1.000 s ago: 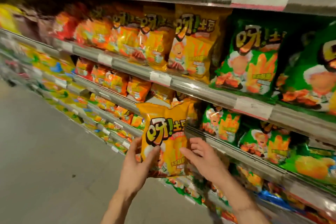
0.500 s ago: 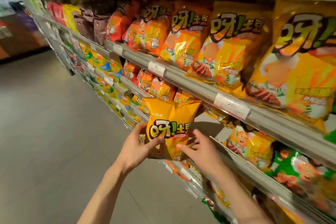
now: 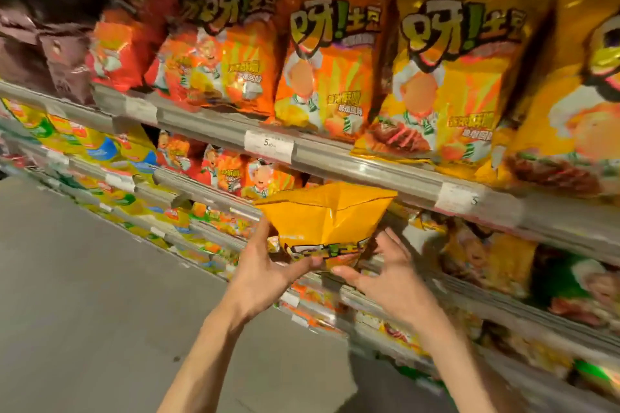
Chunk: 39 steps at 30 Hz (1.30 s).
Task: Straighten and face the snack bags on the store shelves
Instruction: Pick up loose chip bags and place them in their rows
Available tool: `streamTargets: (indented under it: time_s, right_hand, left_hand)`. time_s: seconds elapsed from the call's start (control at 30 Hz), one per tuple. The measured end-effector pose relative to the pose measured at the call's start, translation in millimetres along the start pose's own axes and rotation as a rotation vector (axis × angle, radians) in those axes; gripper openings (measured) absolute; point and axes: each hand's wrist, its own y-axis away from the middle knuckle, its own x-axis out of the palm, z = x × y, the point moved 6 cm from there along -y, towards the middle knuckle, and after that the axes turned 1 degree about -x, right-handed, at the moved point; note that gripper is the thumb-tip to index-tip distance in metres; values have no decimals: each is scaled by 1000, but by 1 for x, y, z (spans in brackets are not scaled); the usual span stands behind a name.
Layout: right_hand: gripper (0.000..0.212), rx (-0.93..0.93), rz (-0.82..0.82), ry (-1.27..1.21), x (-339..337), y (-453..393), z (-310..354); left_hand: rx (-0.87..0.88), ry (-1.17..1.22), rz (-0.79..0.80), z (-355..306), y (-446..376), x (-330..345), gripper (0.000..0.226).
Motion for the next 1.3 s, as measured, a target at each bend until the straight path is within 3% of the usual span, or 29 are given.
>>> streamTargets:
  time_s: [0.2,0.33,0.43,0.53,0.7,0.97,1.07,1.17,1.23,1.3]
  right_hand:
    - [47,-42,-213,-137,-28,17,17]
    - [51,-20,-309,-124,-47,32,8]
    - [52,39,-346,-145,-54,40,-8]
    - [53,83,-347,-155,-57,40,-18]
    - [53,124,-347,-160,-57,32,-28]
    - [66,162,-304,-283,-53,24,-57]
    - [52,158,-326,-316,-54,13,-59]
    - [46,145,-349,-290,-59,4,-51]
    - [52,130,-379,-285,-61,2,-48]
    - [60,94,-419,-312,-59,5,-50]
  left_hand:
    - [62,27,204,-17,-24,16,56]
    - [59,-12,302,-26,-29,39,76]
    - [77,-19,377,-31,-34,56,56]
    - [177,38,422,-46,-37,72,20]
    - [224,15,480,-44,-50,99,18]
    - [116,52,511,-35,-56,117,46]
    - [116,91,520,-38,-63,126,64]
    - [70,147,471,-43,-68,133,48]
    - [79,114,413,-48,-70,133,36]
    - [92,91,327,-47,-74,133,40]
